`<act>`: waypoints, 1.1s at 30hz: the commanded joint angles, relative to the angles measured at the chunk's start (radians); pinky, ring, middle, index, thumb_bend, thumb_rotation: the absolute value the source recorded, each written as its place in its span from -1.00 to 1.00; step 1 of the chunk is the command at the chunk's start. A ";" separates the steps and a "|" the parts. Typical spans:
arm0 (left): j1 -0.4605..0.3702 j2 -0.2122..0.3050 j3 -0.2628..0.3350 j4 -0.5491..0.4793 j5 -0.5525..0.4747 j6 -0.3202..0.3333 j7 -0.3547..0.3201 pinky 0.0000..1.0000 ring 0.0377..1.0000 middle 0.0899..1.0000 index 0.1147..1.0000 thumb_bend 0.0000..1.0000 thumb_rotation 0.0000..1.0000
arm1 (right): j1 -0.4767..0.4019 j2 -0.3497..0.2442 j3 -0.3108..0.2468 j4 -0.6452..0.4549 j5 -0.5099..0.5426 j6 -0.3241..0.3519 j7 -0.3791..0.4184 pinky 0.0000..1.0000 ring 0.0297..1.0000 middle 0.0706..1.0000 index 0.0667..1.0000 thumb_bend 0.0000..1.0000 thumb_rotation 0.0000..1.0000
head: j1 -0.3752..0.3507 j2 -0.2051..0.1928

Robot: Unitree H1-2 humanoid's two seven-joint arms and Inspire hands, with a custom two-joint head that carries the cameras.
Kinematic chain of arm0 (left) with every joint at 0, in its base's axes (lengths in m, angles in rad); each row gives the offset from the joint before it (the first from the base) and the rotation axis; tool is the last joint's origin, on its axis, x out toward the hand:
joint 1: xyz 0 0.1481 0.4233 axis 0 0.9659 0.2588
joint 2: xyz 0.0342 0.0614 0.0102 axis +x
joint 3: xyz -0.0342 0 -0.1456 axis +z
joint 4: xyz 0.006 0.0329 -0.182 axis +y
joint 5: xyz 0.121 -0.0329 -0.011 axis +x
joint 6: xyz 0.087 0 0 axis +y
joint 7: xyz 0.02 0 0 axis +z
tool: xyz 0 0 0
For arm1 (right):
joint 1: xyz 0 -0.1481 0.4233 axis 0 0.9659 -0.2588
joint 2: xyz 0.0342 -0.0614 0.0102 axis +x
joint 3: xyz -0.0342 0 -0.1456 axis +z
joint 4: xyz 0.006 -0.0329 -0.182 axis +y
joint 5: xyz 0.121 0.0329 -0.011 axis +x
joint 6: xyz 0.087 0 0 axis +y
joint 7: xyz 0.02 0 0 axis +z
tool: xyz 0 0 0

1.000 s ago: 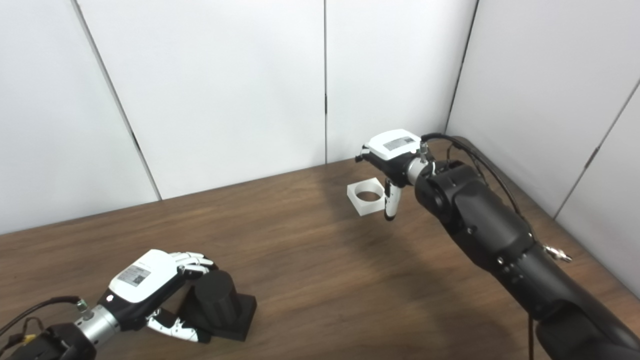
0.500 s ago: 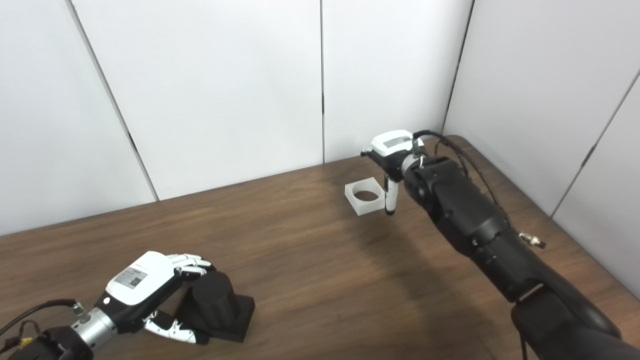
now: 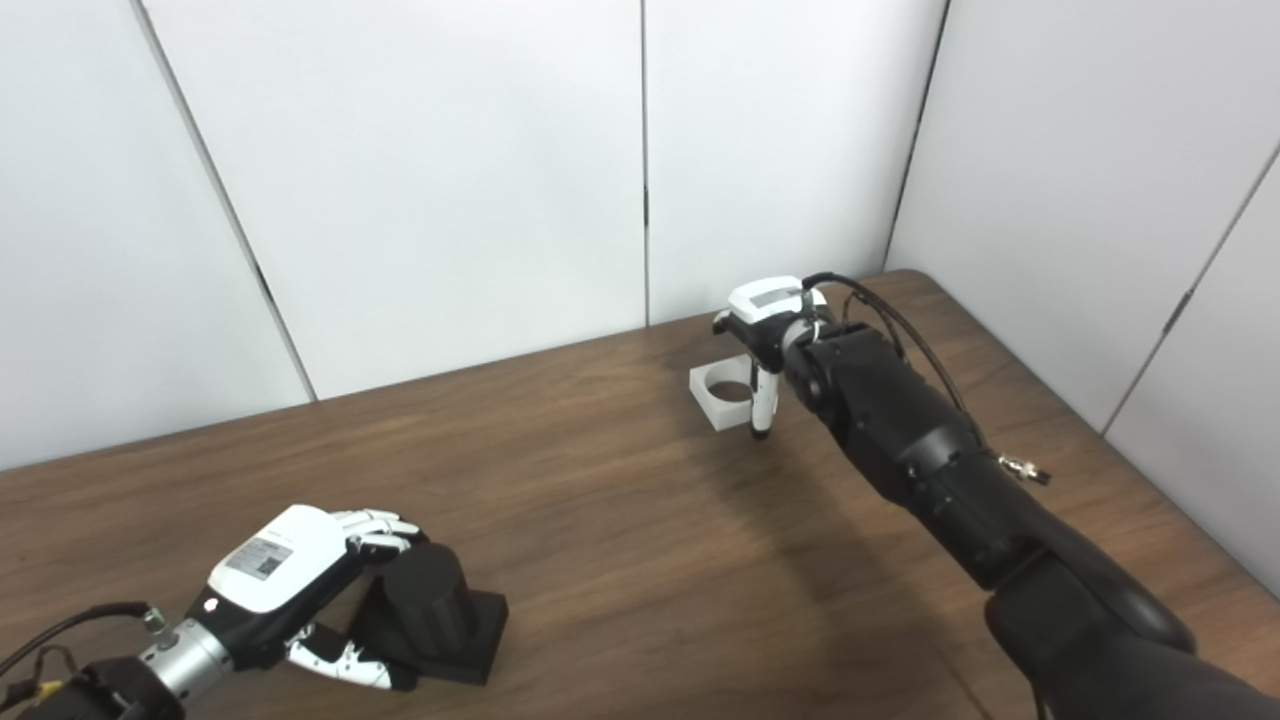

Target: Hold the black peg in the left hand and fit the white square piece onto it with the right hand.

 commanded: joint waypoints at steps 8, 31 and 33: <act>0.046 0.042 -0.036 0.027 0.060 -0.016 -0.069 0.45 0.61 0.53 -0.15 0.05 -0.89 | -0.078 -0.002 0.022 0.065 0.025 -0.013 -0.067 0.62 0.76 0.77 0.59 0.63 -0.69 | 0.010 0.005; 0.057 0.049 -0.028 0.008 0.057 -0.017 -0.073 0.45 0.61 0.53 -0.15 0.05 -0.89 | -0.104 -0.018 0.133 0.185 0.012 0.046 -0.068 0.46 0.67 0.59 0.16 0.41 -0.54 | 0.020 0.026; 0.057 0.048 -0.027 0.014 0.052 -0.021 -0.070 0.45 0.60 0.52 -0.15 0.05 -0.89 | -0.101 -0.025 0.141 0.175 0.007 0.056 -0.048 0.44 0.63 0.52 -0.02 0.13 -0.65 | 0.023 0.028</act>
